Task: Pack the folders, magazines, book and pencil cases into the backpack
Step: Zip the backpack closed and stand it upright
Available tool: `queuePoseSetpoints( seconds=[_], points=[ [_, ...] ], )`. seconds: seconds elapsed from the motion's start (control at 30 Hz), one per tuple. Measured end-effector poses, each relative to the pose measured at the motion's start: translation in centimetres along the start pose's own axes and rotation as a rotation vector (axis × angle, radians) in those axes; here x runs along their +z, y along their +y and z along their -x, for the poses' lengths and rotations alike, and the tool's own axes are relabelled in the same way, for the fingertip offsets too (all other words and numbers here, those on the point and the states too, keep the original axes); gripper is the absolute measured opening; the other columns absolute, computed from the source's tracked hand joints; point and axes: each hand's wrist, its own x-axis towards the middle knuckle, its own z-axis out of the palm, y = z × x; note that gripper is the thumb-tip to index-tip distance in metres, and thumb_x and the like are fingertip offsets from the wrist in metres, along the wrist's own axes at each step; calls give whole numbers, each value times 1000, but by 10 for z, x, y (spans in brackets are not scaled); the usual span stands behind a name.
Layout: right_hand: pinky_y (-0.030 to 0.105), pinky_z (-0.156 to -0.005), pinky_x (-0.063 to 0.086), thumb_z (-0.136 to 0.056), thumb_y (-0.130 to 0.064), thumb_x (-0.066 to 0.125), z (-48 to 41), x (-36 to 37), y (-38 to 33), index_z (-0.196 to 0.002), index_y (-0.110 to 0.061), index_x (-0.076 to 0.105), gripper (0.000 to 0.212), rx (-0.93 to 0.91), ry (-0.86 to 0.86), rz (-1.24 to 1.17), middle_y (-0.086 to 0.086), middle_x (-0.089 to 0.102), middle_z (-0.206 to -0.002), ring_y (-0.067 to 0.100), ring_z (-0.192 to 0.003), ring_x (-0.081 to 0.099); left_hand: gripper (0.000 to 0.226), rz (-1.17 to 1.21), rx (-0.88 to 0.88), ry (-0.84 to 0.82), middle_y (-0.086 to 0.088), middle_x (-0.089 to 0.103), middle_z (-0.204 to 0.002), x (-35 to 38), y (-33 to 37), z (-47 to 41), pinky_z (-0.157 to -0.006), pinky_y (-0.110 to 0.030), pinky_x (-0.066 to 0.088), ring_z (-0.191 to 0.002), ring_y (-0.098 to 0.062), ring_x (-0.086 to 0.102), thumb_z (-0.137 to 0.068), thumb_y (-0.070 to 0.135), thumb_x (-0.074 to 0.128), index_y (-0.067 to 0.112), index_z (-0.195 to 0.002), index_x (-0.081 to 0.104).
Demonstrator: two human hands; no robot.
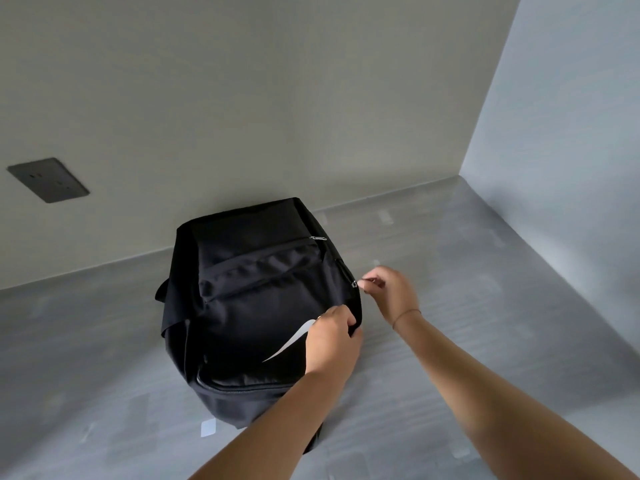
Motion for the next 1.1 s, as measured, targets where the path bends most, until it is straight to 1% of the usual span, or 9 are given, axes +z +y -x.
queuePoseSetpoints(
  seconds=[0.17,0.33,0.63,0.7,0.77,0.87,0.93,1.0,1.1],
  points=[
    [26,-62,43,-77,-24,70,-41,7,-7,-74,-17,65,10,30,9,-41,-3,63,-70,16,-69,58,7,24,0,13,2,60,-85,3,-6,-1,-68,-32,50,-77,-17,57,-82,19,61,13,-84,58],
    [27,-65,44,-75,-26,73,-66,17,-10,-78,-15,69,12,42,30,-9,-3,63,-72,17,-71,58,7,38,-8,17,4,61,-88,5,-7,-1,-68,-28,45,-77,-14,53,-82,20,61,14,-85,59],
    [17,-54,37,-79,-25,71,-65,25,-10,-80,-11,67,14,78,19,19,-6,58,-68,16,-69,54,11,58,-32,-74,7,56,-89,3,-8,-3,-71,-26,41,-78,-10,46,-84,25,59,16,-91,58],
    [21,-60,42,-79,-24,71,-63,26,-13,-88,-8,67,19,95,7,-38,-1,62,-75,18,-74,57,18,89,-28,-106,12,51,-86,-4,-10,-2,-72,-25,41,-79,-8,46,-84,32,62,18,-94,60],
    [28,-76,47,-81,-26,70,-58,28,-13,-104,-7,62,31,135,-6,-131,2,63,-86,19,-83,60,23,133,-25,-80,14,51,-83,-15,-18,-1,-72,-22,43,-79,-6,49,-82,40,66,20,-94,63],
    [37,-89,47,-81,-32,70,-46,30,-10,-127,-7,45,58,248,-46,-257,2,60,-90,22,-91,60,24,43,-35,120,13,59,-94,-43,-52,1,-80,-21,43,-92,-7,52,-80,41,68,25,-97,65],
    [41,-93,49,-79,-41,70,-35,33,-5,-128,-11,42,64,312,-105,-255,2,60,-95,22,-95,61,27,-75,-118,331,7,60,-103,-64,-84,2,-84,-32,42,-99,-18,53,-76,37,72,25,-100,66],
    [39,-92,49,-78,-44,69,-21,38,0,-123,-15,45,58,360,-178,-269,1,62,-102,21,-98,61,40,-124,-335,451,-3,55,-116,-85,-115,4,-92,-42,38,-110,-28,48,-75,36,74,21,-111,63],
    [37,-88,52,-81,-41,67,0,49,-1,-111,-10,59,44,365,-263,-342,4,69,-103,20,-95,66,60,-68,-617,403,-12,48,-130,-105,-146,12,-101,-47,32,-123,-34,40,-77,41,71,15,-126,50]
  ],
)
